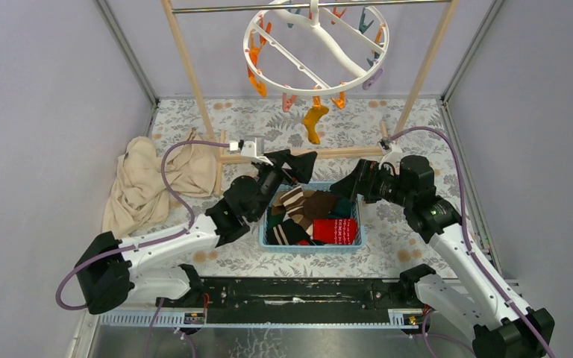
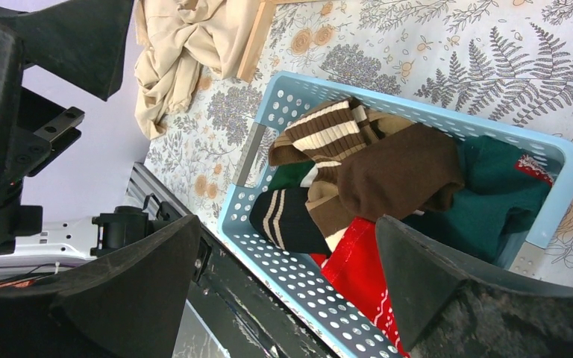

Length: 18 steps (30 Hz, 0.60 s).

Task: Remove the socks clipped to the hanger
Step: Remove the sock from the hanger.

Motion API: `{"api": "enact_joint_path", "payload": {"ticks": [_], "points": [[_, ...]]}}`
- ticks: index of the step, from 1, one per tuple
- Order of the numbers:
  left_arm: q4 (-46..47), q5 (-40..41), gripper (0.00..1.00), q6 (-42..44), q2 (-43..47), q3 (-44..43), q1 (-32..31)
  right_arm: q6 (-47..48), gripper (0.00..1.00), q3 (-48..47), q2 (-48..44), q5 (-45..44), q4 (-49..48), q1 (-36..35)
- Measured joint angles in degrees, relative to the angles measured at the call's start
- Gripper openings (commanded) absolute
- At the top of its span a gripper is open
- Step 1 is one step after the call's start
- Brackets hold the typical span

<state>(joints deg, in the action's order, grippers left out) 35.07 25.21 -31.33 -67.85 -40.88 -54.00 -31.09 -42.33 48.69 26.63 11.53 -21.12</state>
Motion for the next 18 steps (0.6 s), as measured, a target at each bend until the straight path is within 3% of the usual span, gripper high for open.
{"api": "enact_joint_path", "payload": {"ticks": [4, 11, 18], "points": [[0.7, 7.1, 0.99, 3.1, -3.0, -3.6, -3.1, 0.0, 0.91, 0.0, -0.2, 0.1, 0.0, 0.0], [1.1, 15.8, 0.98, 9.0, -9.9, -10.9, -7.4, 0.0, 0.73, 0.1, -1.2, 1.1, 0.1, 0.0], [0.9, 20.5, 0.69, 12.7, -12.9, -13.7, -8.0, 0.0, 0.67, 0.6, -3.6, 1.5, 1.2, 0.0]]}}
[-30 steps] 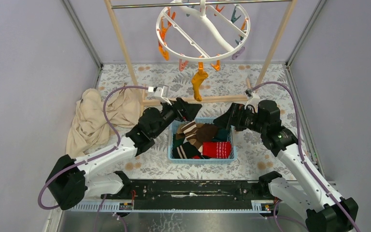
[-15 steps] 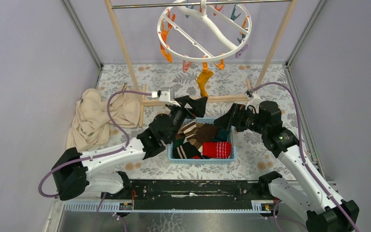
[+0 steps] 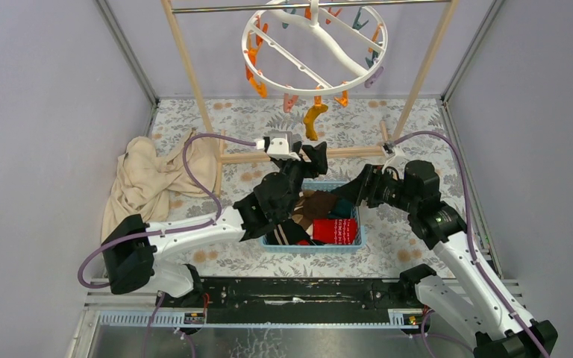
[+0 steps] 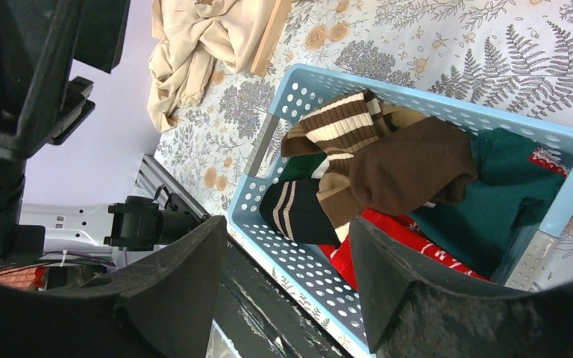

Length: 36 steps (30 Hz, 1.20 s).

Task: Remove the socks clipped to the hanger
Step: Remove the sock from the hanger.

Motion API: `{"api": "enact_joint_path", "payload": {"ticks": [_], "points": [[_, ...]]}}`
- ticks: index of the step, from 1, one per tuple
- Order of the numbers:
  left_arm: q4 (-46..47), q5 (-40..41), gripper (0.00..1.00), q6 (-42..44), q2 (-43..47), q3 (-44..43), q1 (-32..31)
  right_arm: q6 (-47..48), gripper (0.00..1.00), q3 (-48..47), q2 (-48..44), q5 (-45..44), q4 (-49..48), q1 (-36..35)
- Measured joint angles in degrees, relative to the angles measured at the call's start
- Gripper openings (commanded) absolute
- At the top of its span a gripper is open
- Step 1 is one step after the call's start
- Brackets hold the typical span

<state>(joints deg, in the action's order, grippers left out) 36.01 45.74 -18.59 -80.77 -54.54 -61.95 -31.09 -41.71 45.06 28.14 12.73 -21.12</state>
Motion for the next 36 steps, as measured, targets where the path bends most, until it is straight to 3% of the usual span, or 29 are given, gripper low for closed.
{"api": "enact_joint_path", "payload": {"ticks": [3, 7, 13, 18, 32, 34, 36], "points": [[0.0, 1.0, 0.64, 1.0, 0.0, 0.0, 0.0, 0.0, 0.66, 0.6, -0.6, 0.1, 0.3, 0.0], [0.1, 1.2, 0.7, 2.5, 0.0, 0.0, 0.2, 0.0, 0.66, 1.2, -0.6, 0.6, 0.4, 0.0], [0.6, -0.8, 0.42, 4.3, -0.2, -0.2, 1.9, 0.0, 0.65, 1.2, -0.6, 1.4, 0.5, 0.0], [0.3, -4.2, 0.33, 4.2, -0.2, -0.2, 4.4, 0.0, 0.65, 1.2, -0.7, 1.4, 0.8, 0.0], [-4.5, -30.8, 0.33, -2.2, 5.3, -0.2, 16.6, 0.0, 0.63, 1.9, -0.7, 1.5, 0.7, 0.0], [-5.3, -34.5, 0.38, -2.8, 5.5, -0.2, 17.9, -0.1, 0.63, 2.1, -0.7, 1.6, 0.7, 0.0], [-6.1, -36.9, 0.5, -3.1, 5.6, -0.2, 18.9, -0.2, 0.63, 2.2, -0.7, 1.6, 0.7, 0.0]]}}
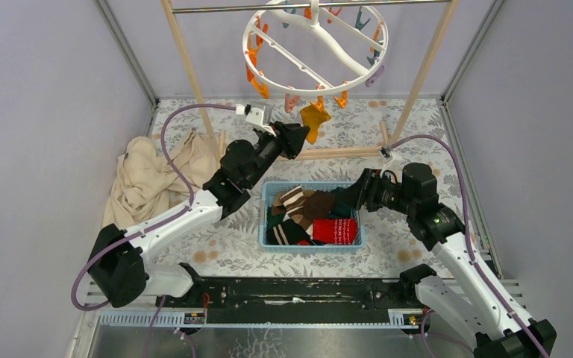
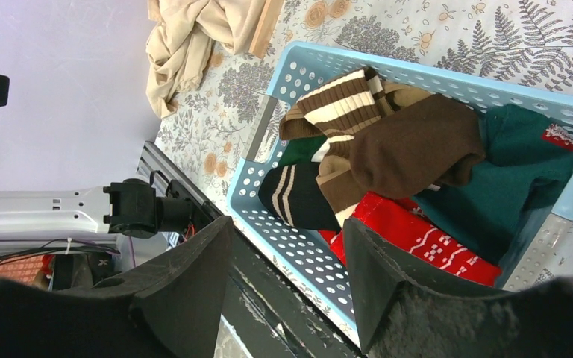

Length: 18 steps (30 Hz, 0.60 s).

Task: Remove the socks clipped to the hanger
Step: Remove the sock from the hanger.

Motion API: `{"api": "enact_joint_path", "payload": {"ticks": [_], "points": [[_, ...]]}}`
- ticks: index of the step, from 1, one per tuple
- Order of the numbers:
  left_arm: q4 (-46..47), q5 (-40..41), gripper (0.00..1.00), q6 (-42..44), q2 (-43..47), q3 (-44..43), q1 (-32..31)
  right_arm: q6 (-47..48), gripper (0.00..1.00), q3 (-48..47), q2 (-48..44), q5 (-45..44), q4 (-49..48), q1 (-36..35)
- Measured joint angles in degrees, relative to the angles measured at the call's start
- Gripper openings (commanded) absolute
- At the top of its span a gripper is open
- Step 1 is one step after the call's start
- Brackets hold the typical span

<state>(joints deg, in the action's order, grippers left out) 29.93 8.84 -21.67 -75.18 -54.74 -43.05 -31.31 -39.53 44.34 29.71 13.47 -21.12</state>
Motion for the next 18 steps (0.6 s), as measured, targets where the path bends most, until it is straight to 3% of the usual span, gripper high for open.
{"api": "enact_joint_path", "payload": {"ticks": [7, 18], "points": [[-1.4, -3.8, 0.72, -0.7, 0.5, 0.0, 1.2, -0.2, 0.63, 0.0, 0.1, 0.6, -0.1, 0.0], [-1.3, -4.6, 0.74, -1.0, 1.6, 0.6, 0.7, -0.7, 0.63, 0.4, 0.8, 1.4, -0.6, 0.0]]}}
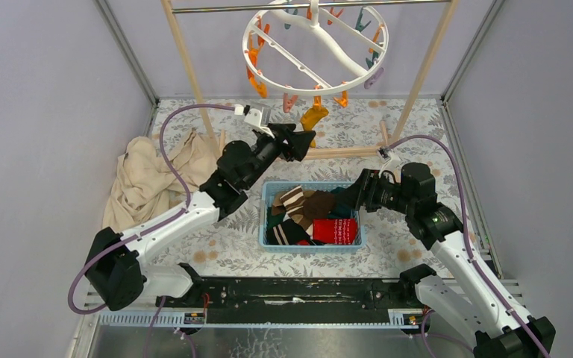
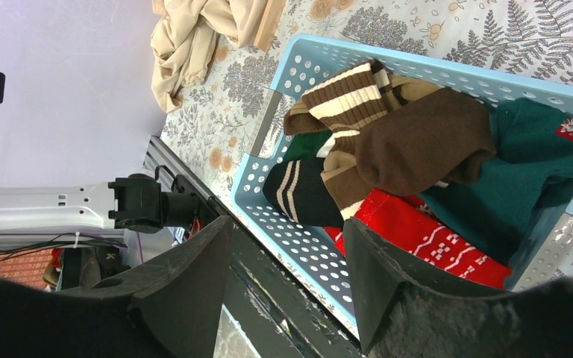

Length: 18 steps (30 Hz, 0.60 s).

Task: Remove the socks clipped to the hanger
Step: Remove the sock from the hanger.

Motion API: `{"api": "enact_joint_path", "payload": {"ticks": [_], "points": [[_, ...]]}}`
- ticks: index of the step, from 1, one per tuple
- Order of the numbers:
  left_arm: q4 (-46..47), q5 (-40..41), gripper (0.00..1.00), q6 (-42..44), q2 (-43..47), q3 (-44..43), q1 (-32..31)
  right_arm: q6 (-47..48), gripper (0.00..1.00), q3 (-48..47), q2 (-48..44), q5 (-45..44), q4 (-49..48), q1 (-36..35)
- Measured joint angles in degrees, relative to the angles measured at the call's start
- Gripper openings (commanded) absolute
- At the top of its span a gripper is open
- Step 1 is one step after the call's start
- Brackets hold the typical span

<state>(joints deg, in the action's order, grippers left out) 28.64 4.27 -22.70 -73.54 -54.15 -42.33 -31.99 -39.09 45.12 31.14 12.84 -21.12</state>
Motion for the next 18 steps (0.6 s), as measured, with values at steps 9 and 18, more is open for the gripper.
{"api": "enact_joint_path", "payload": {"ticks": [9, 18], "points": [[0.8, 1.4, 0.73, -0.1, -2.6, 0.0, -3.0, 0.0, 0.63, 0.1, 0.0, 0.0, 0.0, 0.0], [1.3, 4.5, 0.43, -0.2, -5.0, 0.0, -3.4, 0.3, 0.64, 0.3, -0.8, 0.0, 0.3, 0.0]]}}
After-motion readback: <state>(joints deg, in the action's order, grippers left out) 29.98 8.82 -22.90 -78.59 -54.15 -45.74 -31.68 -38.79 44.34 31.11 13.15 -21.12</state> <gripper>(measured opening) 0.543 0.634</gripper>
